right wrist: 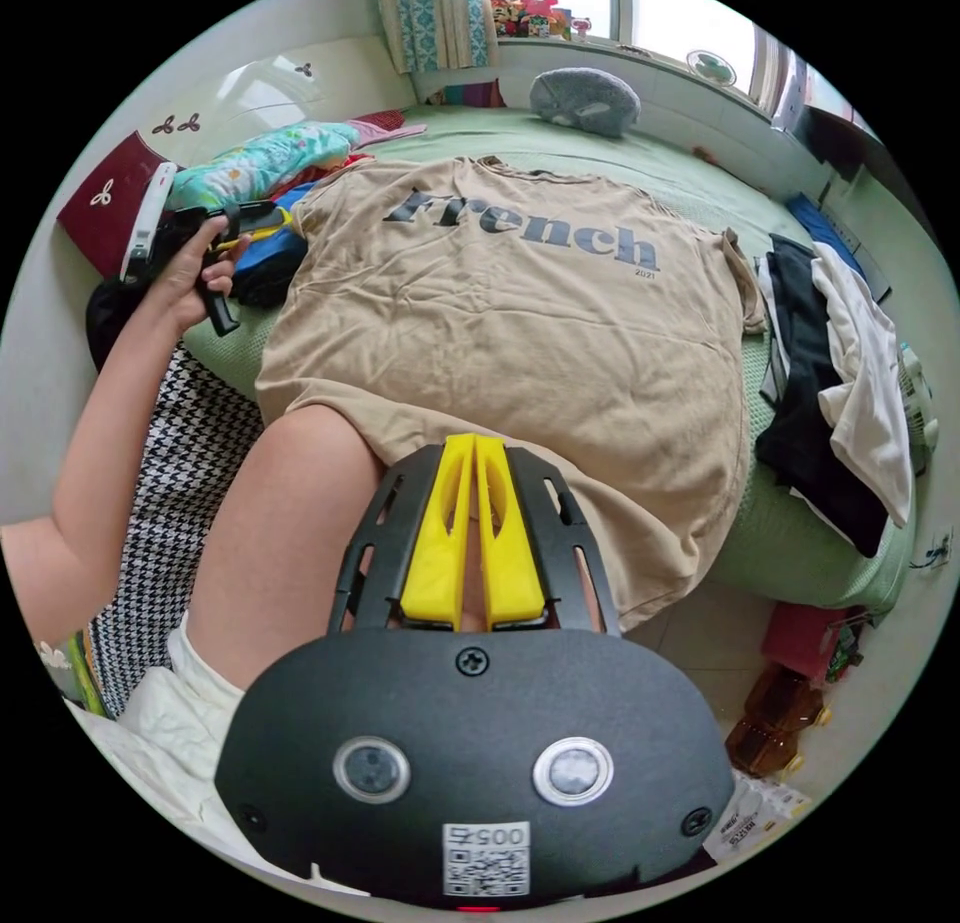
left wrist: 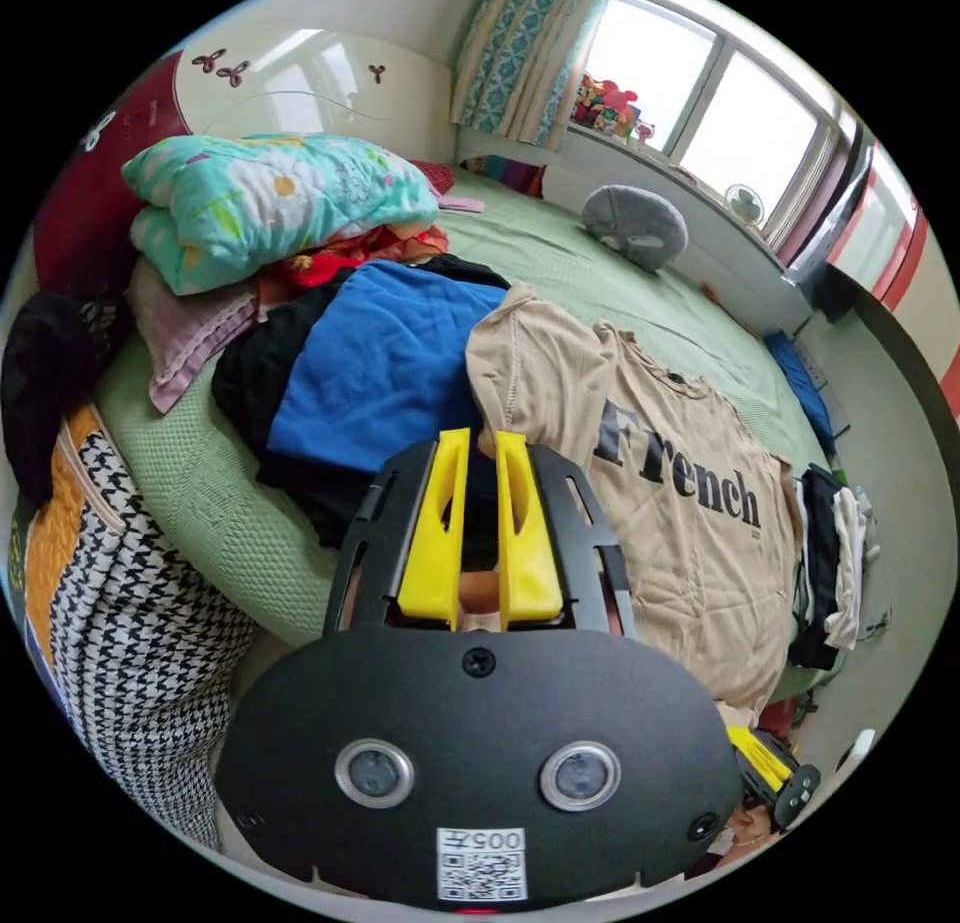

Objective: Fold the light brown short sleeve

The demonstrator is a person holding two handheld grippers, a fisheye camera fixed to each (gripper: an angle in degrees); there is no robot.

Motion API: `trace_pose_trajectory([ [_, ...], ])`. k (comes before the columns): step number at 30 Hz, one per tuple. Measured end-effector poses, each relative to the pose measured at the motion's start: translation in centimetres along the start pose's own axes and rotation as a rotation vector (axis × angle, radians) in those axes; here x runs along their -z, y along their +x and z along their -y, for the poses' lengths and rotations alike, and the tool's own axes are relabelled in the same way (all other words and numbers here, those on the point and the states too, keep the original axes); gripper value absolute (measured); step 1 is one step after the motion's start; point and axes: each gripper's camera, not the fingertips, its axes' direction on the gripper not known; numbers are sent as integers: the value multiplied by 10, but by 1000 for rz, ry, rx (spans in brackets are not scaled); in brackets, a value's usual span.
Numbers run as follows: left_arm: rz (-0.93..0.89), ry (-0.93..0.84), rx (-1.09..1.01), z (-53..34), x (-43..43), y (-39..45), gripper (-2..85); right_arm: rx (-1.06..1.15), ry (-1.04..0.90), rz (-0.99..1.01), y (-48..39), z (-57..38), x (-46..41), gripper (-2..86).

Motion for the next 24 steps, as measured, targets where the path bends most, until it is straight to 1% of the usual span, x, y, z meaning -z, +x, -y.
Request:
trace_pose_trajectory([
  [3,-35,12,-4,4,-1,-7,77,4,-7,2,2,14,-7,-13],
  [7,-26,-4,-25,13,-6,-10,104,13,-12,2,4,30,-14,-13],
  [13,-46,-15,-31,27,-16,-13,105,13,-8,8,11,58,-25,-14],
  [16,-34,-23,-9,34,-23,-13,92,7,-7,20,16,73,-31,-14],
  [18,-27,-10,28,38,-24,-14,61,4,-8,27,20,87,-37,-13],
  [24,-39,19,9,47,-23,-7,29,-1,-27,37,28,124,-50,-13],
])
